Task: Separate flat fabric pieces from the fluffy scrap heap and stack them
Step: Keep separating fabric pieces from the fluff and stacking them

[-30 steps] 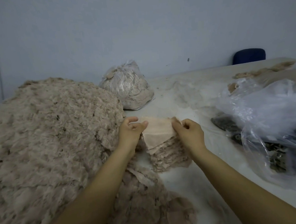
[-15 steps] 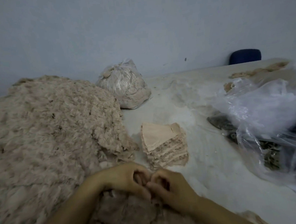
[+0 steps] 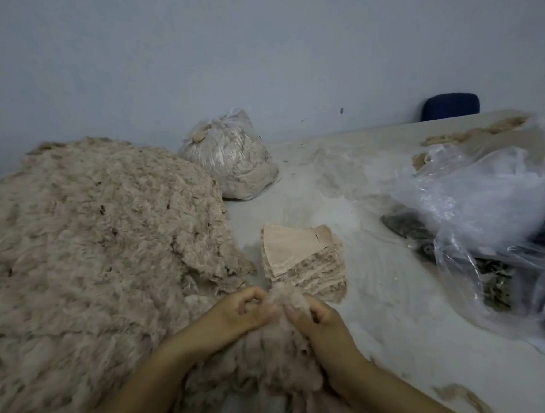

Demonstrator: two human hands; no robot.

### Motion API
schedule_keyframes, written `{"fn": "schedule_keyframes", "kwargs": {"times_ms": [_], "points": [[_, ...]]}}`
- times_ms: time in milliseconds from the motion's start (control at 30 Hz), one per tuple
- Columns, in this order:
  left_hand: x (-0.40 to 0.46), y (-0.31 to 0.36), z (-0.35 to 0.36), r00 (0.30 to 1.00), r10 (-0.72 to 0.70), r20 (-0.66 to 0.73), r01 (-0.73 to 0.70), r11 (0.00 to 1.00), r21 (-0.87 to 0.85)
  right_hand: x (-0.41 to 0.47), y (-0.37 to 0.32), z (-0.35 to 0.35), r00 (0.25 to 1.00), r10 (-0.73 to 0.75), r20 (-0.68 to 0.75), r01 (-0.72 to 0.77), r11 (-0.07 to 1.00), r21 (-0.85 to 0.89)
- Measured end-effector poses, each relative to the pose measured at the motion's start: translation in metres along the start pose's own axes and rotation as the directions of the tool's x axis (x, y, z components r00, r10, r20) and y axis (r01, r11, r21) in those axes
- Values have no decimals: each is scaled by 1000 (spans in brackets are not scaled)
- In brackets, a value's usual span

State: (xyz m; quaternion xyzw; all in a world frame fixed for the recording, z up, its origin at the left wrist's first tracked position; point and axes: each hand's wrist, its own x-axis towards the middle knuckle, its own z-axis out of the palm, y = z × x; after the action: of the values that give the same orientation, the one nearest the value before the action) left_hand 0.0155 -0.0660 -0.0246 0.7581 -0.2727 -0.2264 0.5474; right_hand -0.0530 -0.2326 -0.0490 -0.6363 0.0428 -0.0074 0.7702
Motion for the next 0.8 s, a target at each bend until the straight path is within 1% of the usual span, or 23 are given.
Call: {"fn": "schedule_keyframes", "kwargs": {"times_ms": [33, 67, 100, 133, 167, 200, 233, 300, 333, 467, 533, 567, 600, 633, 700, 733, 767, 800], "points": [[-1, -1, 0, 1000, 0, -1, 0, 999, -33, 0, -2, -2, 999, 27, -20, -25, 996, 80], [-3, -3, 0, 1000, 13, -21, -14, 999, -47, 0, -4, -4, 999, 47, -8, -45, 990, 136], [-3, -5, 0, 999, 24, -42, -27, 996, -86, -1, -7, -5, 998, 57, 13, -59, 986, 155], [-3, -6, 1, 998, 24, -60, -33, 988, -152, -1, -8, -5, 998, 55, 20, -57, 988, 141], [-3, -6, 2, 997, 11, -78, -29, 970, -240, -1, -9, -4, 999, 46, -4, -45, 992, 122], [-2, -5, 3, 996, 4, -94, -32, 952, -305, 0, -9, -4, 998, 31, -55, -24, 994, 110], [-1, -4, 4, 993, -1, -116, -38, 942, -332, 1, -10, -4, 993, 15, -120, -1, 994, 110], [0, -1, 4, 988, 1, -156, -42, 964, -262, 5, -11, -6, 973, -2, -233, 35, 990, 136], [1, -1, 4, 987, -10, -159, -24, 977, -211, 6, -12, -8, 965, 0, -260, 43, 986, 162], [4, -6, 0, 992, -86, -92, 90, 995, 38, 7, -15, -9, 961, -6, -276, 74, 968, 239], [8, -11, -7, 979, -118, -164, 155, 959, 238, 8, -17, -12, 950, 1, -314, 92, 955, 282], [9, -12, -10, 968, -123, -219, 197, 913, 358, 8, -19, -15, 944, 11, -328, 102, 940, 325], [8, -13, -14, 958, -122, -261, 230, 868, 440, 8, -21, -19, 944, 12, -329, 116, 923, 367], [6, -14, -17, 957, -117, -267, 236, 848, 475, 8, -23, -24, 950, 5, -313, 124, 913, 389], [2, -10, -19, 982, -111, -150, 171, 859, 483, 7, -25, -28, 968, -11, -249, 112, 912, 395], [1, -4, -16, 989, -116, -93, 146, 880, 451, 7, -25, -26, 978, -10, -207, 94, 913, 397], [0, 3, -9, 991, -117, -58, 131, 914, 383, 6, -25, -23, 987, -6, -162, 72, 913, 401], [1, 11, -2, 991, -127, -42, 134, 957, 256, 5, -25, -19, 993, -3, -117, 51, 911, 409]]}}
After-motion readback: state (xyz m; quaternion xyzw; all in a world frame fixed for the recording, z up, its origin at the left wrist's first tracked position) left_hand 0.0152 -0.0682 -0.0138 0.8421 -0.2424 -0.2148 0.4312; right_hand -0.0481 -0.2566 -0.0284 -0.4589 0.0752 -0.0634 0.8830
